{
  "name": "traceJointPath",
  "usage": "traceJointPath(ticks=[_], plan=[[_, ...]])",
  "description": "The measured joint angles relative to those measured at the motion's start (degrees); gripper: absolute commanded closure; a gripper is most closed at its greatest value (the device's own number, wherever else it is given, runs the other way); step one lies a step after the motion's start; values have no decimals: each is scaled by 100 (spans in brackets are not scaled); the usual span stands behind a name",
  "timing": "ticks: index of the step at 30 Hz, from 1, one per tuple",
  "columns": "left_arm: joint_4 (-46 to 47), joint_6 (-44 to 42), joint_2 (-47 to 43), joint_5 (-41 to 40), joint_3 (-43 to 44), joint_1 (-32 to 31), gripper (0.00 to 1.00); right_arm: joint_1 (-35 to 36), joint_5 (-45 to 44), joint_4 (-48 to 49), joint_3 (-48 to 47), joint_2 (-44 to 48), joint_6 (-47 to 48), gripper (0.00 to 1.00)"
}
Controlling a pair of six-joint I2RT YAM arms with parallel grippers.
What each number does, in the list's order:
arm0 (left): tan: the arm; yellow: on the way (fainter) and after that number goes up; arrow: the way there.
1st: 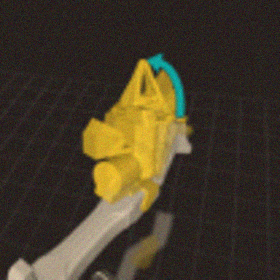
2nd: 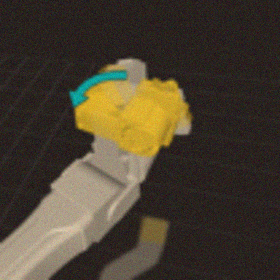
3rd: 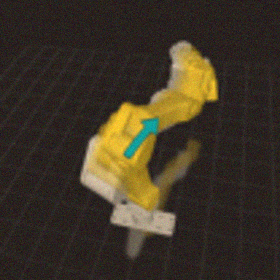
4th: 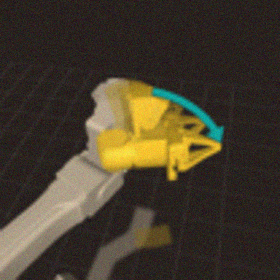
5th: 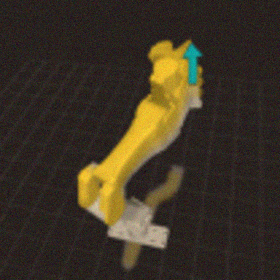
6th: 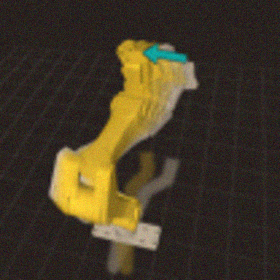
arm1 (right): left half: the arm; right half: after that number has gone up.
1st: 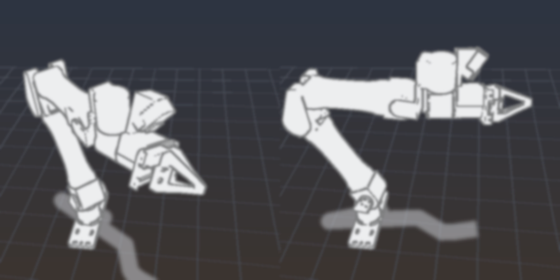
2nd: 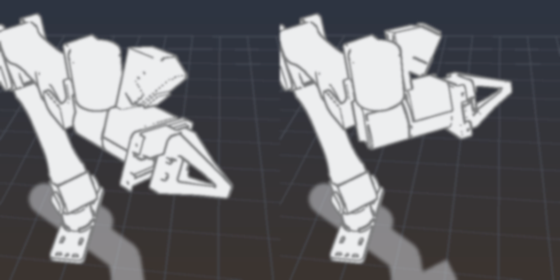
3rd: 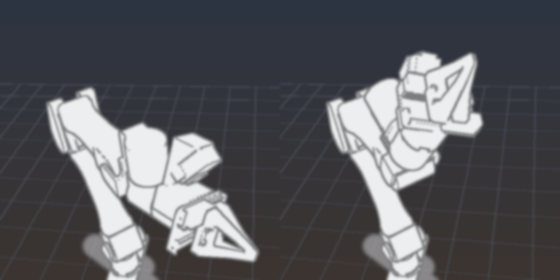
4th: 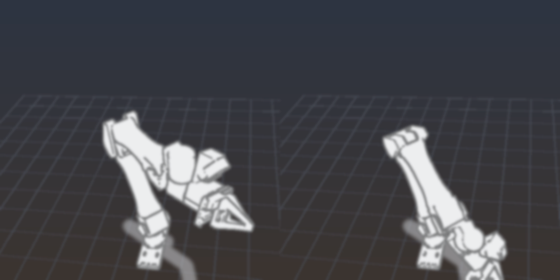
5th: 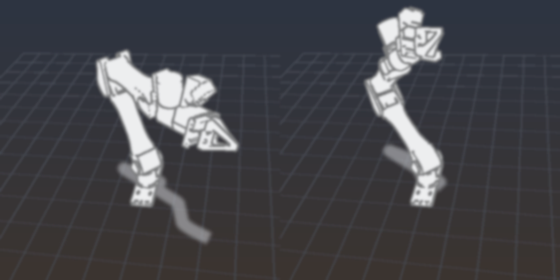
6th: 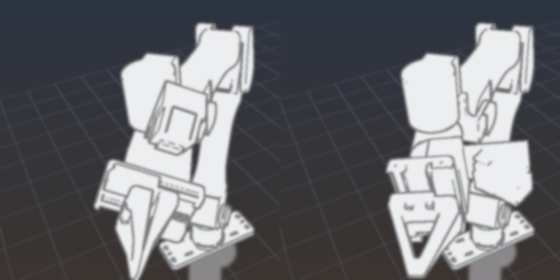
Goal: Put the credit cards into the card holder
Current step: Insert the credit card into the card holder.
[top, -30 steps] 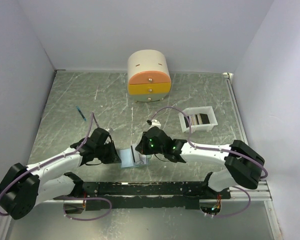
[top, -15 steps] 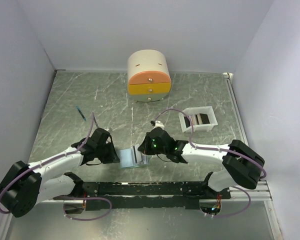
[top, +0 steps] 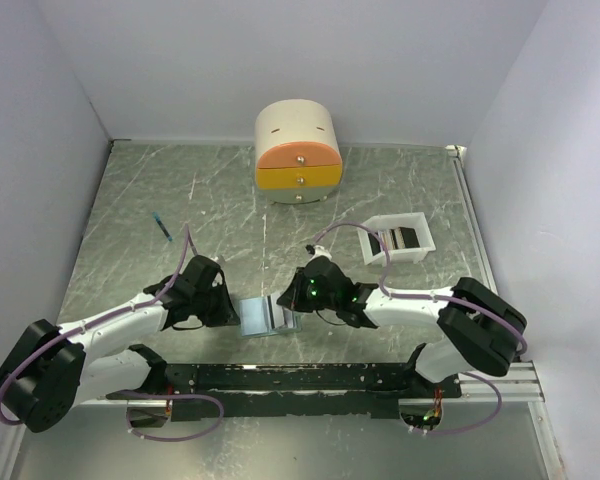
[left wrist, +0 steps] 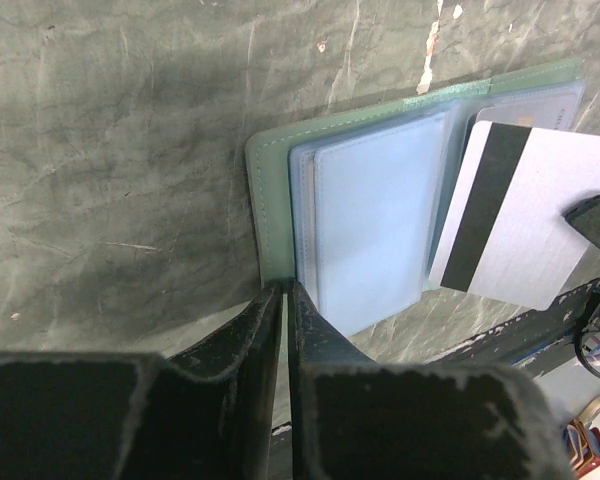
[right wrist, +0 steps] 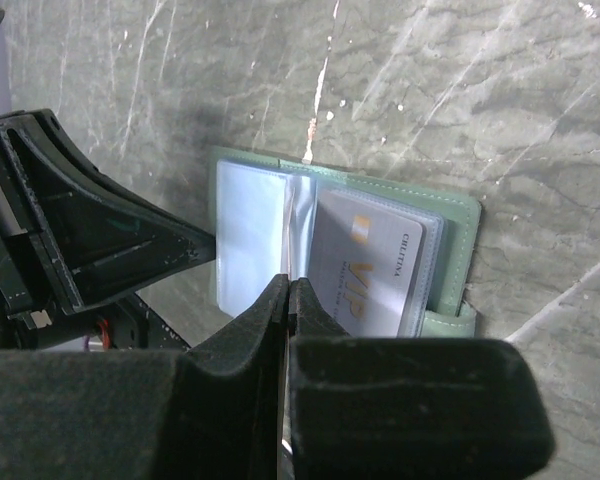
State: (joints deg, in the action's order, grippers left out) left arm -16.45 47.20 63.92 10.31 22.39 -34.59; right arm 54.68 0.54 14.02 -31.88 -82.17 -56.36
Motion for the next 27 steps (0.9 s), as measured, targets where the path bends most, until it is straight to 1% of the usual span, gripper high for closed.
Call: traceJointPath(ticks=[12,27], plan=[[0,4,-4,-2,0,0,81,-42,358,636,221,-280,-175,100],[-4,22,-4,-4,0,0,82,-203,612,1117,372,-535,-343,100]])
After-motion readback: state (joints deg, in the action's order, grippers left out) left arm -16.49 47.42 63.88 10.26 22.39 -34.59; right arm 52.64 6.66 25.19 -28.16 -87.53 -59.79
